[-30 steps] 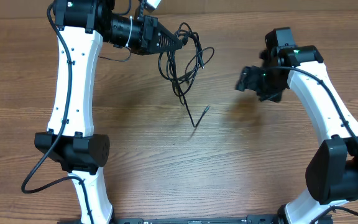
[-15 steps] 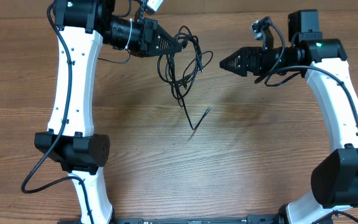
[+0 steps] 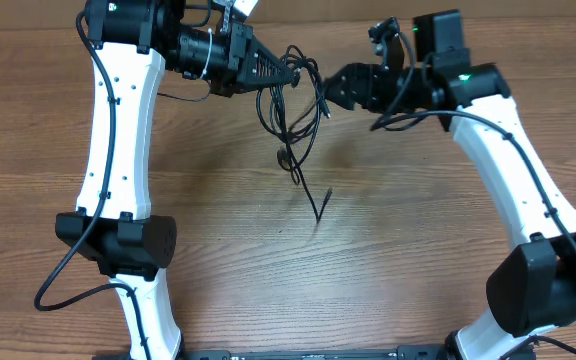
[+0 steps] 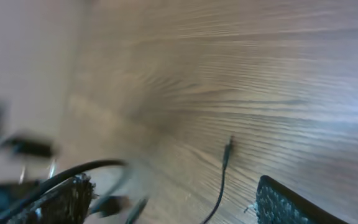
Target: Untangle cables
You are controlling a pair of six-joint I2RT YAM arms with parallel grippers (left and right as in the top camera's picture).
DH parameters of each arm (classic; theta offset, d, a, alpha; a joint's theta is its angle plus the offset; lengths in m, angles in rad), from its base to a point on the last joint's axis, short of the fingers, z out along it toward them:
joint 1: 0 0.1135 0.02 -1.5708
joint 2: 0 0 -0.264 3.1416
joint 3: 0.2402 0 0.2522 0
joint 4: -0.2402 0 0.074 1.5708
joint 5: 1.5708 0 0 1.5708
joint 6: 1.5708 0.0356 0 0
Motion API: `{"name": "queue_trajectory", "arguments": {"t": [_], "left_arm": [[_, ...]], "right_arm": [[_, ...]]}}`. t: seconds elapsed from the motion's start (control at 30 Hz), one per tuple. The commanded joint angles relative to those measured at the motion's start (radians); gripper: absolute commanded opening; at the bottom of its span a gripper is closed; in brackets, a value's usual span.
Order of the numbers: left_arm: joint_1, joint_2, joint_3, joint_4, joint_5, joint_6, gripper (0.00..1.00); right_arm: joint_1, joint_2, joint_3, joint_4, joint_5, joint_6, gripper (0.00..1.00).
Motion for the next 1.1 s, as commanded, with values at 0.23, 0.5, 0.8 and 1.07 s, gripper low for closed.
{"name": "queue_trajectory", "arguments": {"t": [0.23, 0.5, 0.8, 1.07], "left_arm": [[0.005, -0.034, 0.026, 0.01, 0.252, -0.159, 0.04], [0.017, -0.034, 0.026, 0.031, 0.252, -0.159, 0.04], [0.016, -0.034, 0.026, 0.058, 0.234, -0.194, 0.04], [0.015, -0.034, 0.026, 0.107, 0.277, -0.257, 0.04]], "right_arm": [[0.032, 0.004, 0.016, 0.014, 0.267, 0.259, 0.81], [-0.043, 0.004, 0.016, 0.041, -0.109, 0.14, 0.82], [-0.039, 0.004, 0.016, 0.138, -0.345, 0.177, 0.81], [-0.018, 0.004, 0.016, 0.143, -0.064, 0.317, 0.75]]}}
